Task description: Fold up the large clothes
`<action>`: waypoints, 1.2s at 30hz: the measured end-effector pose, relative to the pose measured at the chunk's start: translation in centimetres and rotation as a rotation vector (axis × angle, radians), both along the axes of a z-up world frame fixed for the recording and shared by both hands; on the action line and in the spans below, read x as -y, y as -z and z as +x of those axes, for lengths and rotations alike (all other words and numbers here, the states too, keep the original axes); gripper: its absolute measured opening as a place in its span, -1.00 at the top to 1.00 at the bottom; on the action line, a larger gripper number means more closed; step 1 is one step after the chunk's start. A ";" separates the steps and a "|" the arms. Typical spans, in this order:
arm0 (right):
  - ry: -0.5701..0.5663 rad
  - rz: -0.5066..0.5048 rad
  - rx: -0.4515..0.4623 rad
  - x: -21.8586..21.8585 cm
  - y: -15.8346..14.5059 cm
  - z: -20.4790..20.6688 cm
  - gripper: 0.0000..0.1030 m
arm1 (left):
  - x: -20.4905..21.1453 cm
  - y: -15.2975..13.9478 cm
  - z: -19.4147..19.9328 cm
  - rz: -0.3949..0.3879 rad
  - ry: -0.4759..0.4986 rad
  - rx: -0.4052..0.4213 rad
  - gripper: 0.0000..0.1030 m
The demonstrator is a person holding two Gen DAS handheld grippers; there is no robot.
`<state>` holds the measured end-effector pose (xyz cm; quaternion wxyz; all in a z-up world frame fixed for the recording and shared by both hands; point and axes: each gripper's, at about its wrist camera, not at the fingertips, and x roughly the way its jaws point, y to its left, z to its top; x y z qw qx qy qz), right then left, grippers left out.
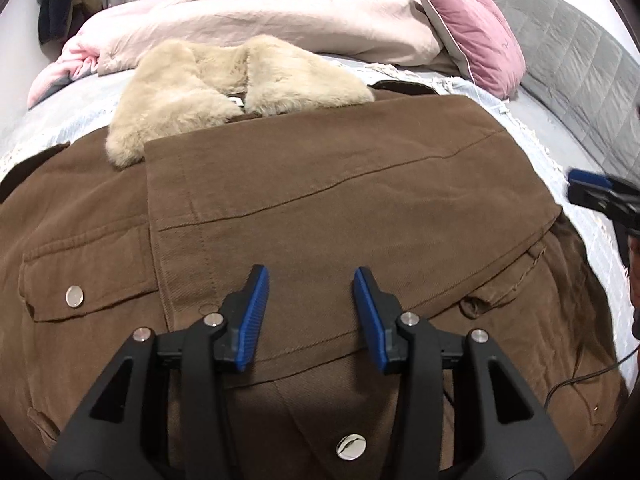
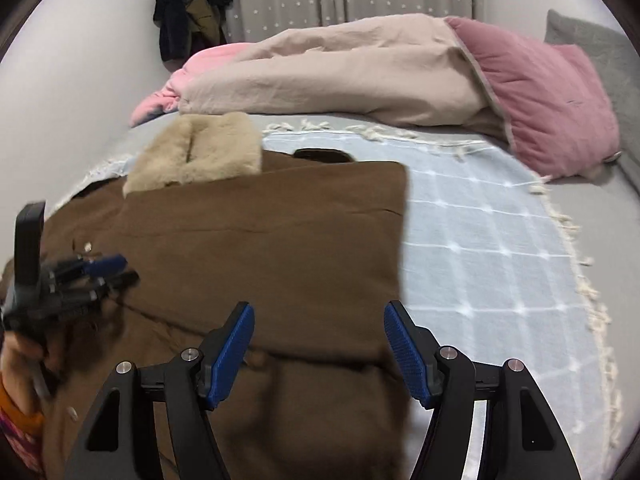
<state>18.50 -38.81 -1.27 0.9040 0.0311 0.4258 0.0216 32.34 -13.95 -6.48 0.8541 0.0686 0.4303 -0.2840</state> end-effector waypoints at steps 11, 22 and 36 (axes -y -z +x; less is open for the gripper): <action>0.174 -0.059 -0.220 0.3 4.5 -0.1 -0.35 | -0.3 -0.2 0.3 -0.005 -0.017 -0.035 0.07; 0.110 0.027 0.062 -8.7 -7.1 -1.0 -0.62 | -9.0 -6.4 0.3 -0.038 -0.325 -0.058 -0.51; 0.003 0.084 0.038 -13.9 -0.1 2.0 -0.62 | -31.7 -1.7 0.1 0.165 -1.022 -0.023 -0.68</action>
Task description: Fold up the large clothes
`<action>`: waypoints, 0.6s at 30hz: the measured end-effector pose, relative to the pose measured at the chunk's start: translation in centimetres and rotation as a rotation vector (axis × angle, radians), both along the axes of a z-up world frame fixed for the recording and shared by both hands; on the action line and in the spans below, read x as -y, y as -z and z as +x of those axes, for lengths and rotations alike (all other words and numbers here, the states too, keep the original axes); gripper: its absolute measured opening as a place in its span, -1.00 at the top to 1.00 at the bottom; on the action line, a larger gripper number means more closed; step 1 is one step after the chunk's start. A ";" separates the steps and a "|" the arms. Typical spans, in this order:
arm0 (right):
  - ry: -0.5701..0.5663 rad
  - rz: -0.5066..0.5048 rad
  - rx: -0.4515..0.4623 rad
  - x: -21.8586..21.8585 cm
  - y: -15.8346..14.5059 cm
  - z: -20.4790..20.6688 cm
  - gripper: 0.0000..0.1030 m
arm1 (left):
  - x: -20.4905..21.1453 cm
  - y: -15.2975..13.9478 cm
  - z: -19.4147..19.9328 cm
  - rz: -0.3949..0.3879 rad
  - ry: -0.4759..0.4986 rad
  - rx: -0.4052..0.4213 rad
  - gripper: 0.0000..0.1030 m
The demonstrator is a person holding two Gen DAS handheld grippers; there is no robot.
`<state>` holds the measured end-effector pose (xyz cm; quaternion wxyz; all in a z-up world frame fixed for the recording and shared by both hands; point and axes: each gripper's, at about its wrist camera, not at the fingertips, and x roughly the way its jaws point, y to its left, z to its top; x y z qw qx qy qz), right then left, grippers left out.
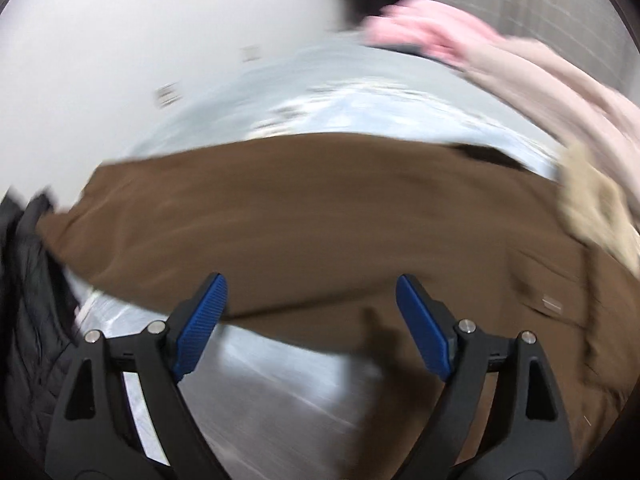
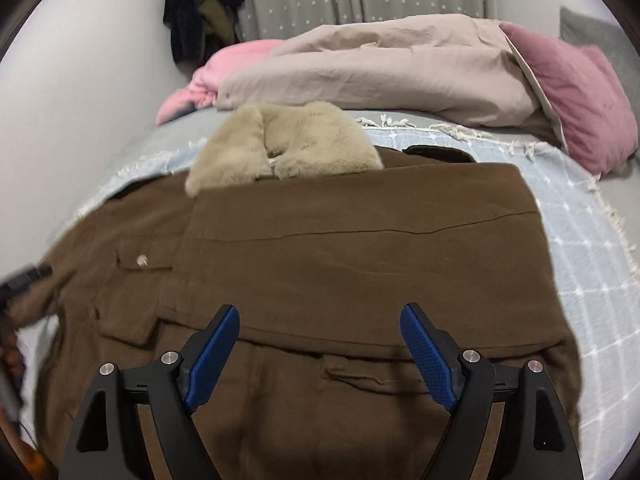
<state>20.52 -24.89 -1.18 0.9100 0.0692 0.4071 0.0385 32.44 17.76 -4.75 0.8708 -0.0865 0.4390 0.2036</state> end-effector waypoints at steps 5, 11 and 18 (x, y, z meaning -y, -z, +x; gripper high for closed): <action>0.019 0.013 0.017 0.2 0.4 0.0 -0.62 | -7.8 1.3 -1.5 -0.087 -0.243 0.052 -0.68; -0.006 -0.015 0.010 -0.6 0.9 0.1 -0.62 | -12.8 4.4 -1.6 -0.159 -0.378 0.083 -0.68; 0.010 -0.016 -0.024 -0.3 2.0 0.8 -0.62 | -13.6 4.1 -2.0 -0.172 -0.390 0.245 0.86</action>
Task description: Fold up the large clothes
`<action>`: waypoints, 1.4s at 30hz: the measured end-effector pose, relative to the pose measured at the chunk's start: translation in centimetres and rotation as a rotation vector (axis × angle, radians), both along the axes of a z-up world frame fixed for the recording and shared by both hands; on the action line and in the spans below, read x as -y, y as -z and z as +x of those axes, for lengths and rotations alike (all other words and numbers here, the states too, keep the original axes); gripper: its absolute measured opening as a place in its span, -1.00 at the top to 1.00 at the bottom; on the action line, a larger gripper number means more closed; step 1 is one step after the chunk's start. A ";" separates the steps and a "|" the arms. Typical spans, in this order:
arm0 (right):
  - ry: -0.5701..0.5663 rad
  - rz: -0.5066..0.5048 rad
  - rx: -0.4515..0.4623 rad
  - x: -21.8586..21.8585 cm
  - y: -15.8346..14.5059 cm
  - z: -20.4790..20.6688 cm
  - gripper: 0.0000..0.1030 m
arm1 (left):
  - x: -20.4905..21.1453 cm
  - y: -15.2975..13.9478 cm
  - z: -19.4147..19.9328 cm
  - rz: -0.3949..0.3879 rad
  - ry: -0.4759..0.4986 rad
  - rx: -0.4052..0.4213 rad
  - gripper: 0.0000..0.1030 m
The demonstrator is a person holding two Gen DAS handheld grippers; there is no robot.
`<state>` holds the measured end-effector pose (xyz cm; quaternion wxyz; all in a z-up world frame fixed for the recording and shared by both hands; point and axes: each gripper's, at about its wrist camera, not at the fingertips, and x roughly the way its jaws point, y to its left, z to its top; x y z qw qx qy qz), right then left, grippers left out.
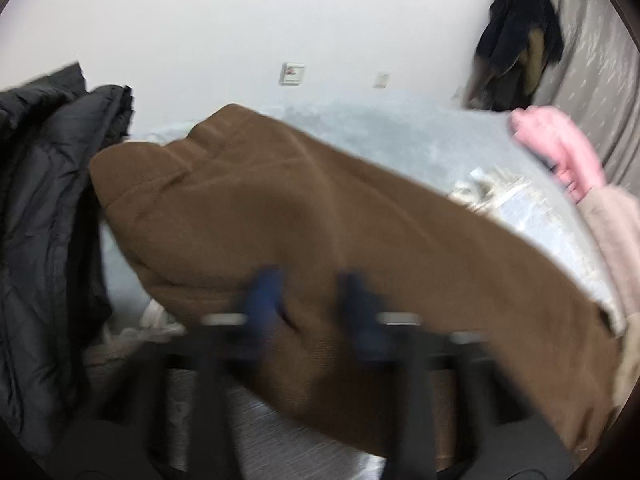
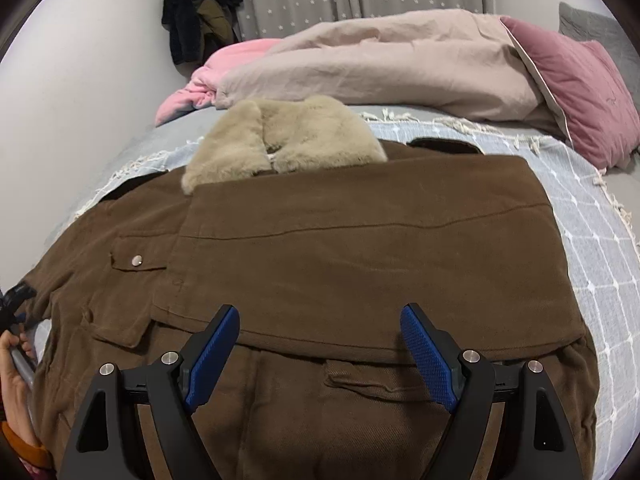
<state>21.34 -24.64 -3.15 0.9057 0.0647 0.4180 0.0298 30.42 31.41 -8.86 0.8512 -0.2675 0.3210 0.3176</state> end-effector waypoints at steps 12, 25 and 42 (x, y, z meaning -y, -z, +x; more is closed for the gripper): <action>-0.006 -0.001 0.027 -0.2 -0.5 -0.4 -0.62 | 9.6 -12.3 -3.6 0.213 0.421 0.487 1.00; -0.029 0.041 0.019 0.1 -0.4 -0.3 -0.62 | 10.5 -6.3 0.0 -0.016 0.226 0.049 -0.68; -0.028 0.113 0.030 1.2 -1.0 -0.6 -0.62 | -1.2 0.6 0.6 -0.254 -0.108 0.116 -0.53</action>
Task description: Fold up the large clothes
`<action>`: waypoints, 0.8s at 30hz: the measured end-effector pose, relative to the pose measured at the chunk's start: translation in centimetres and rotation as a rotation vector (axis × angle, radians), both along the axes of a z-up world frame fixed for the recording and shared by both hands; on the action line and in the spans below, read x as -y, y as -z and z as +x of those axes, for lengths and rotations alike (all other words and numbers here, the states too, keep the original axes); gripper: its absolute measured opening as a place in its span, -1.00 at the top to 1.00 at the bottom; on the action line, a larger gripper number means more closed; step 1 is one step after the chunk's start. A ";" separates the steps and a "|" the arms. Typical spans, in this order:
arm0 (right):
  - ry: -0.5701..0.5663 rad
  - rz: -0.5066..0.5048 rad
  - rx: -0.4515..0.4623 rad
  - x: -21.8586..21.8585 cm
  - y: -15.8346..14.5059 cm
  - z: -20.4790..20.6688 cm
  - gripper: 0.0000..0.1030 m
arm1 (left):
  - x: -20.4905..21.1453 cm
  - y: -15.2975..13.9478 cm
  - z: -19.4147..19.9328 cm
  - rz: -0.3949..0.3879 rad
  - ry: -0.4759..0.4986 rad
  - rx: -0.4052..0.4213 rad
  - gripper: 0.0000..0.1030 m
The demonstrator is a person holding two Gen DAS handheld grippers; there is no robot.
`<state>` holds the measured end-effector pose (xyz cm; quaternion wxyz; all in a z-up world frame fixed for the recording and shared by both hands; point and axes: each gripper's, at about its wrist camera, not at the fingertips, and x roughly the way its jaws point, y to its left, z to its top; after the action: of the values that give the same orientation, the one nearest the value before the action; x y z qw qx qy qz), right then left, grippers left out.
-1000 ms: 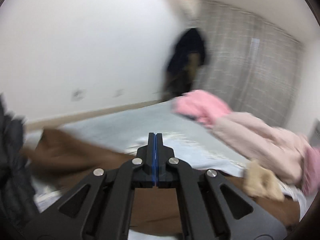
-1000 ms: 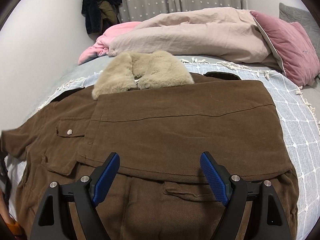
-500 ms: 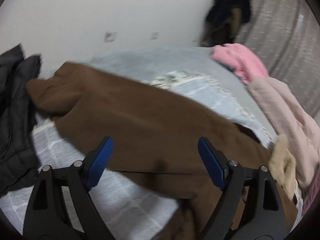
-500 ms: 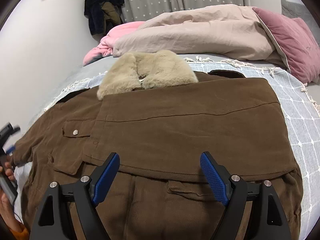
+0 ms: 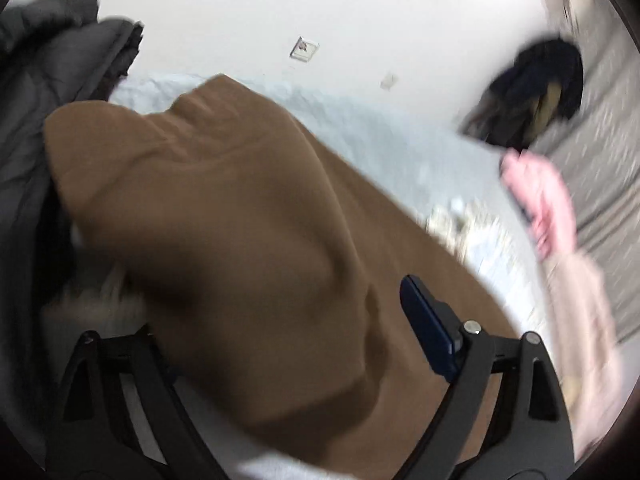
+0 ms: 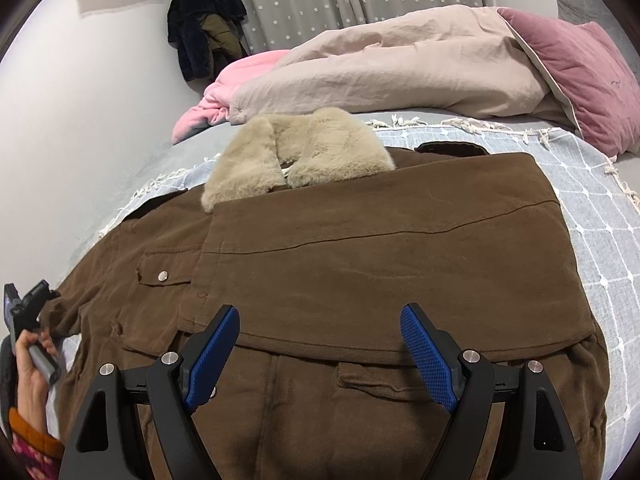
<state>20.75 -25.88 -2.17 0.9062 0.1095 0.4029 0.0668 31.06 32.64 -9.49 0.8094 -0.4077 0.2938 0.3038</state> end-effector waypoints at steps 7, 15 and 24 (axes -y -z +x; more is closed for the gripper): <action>0.006 0.022 -0.014 0.3 0.7 0.3 -0.62 | 0.0 -3.2 0.7 0.086 0.028 0.043 0.84; -0.032 0.009 -0.008 -0.5 0.7 0.3 -0.62 | 12.7 -14.0 1.8 0.307 0.343 0.275 0.85; -0.037 -0.035 -0.002 -0.9 1.0 0.4 -0.62 | 33.1 -14.2 2.7 0.411 0.927 0.310 0.85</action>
<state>21.18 -25.01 -3.16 0.9062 0.0865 0.4068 0.0764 33.74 -0.50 4.72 0.9559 -0.1080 0.2548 -0.0985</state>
